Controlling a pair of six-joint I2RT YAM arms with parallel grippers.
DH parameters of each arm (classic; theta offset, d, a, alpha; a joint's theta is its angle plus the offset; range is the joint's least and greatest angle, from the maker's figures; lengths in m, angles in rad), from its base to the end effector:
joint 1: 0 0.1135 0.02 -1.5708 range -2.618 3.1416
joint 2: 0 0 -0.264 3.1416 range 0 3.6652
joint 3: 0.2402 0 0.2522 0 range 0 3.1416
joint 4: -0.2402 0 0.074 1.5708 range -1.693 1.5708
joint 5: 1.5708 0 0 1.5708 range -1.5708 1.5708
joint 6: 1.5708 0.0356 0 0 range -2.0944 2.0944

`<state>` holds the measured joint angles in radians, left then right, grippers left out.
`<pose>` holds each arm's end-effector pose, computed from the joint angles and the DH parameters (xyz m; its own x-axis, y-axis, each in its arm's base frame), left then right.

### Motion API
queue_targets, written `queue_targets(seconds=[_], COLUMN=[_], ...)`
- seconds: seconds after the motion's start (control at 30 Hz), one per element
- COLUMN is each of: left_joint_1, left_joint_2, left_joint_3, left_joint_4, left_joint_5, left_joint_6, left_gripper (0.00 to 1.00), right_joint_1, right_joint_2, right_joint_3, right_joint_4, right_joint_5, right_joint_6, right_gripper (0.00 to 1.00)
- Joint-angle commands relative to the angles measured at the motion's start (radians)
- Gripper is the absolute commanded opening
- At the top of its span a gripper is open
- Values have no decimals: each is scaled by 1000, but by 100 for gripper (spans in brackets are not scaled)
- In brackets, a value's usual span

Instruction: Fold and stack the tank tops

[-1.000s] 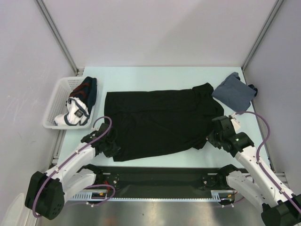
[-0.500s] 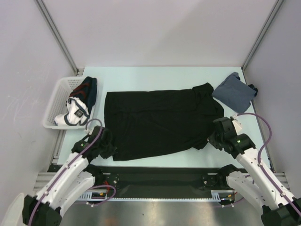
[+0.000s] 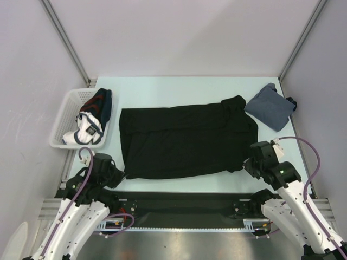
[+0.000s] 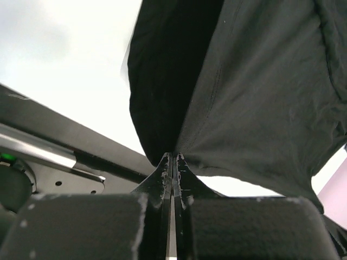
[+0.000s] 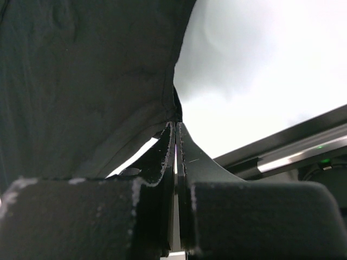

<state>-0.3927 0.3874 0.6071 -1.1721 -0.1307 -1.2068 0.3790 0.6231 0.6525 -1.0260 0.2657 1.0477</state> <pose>0.0618 -0.0206 0.2361 -0.5573 -0.7720 -0.3056 -0.5932 0.6278 -0.5039 0.1034 0.0311 0.2438 -0.5842 0.6671 -0.4623 0.5636 0.7433 0.3604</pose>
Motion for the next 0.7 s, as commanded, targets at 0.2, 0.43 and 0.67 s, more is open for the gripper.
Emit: queue_targets(seconds=[0.2, 0.43, 0.67], left_joint_1=[-6, 21, 208], left_joint_2=[25, 157, 303], left_joint_3=[-30, 17, 40], left_joint_4=[38, 117, 308], left_joint_5=[-1, -90, -12], left_joint_6=[-39, -14, 130], left_gripper=[0, 0, 0], right_joint_1=[-5, -49, -155], right_joint_2=[-23, 191, 438], right_joint_3=[19, 121, 197], right_joint_4=[33, 191, 372], right_joint_5=[26, 49, -55], right_joint_6=[-32, -204, -314], right_gripper=[0, 0, 0])
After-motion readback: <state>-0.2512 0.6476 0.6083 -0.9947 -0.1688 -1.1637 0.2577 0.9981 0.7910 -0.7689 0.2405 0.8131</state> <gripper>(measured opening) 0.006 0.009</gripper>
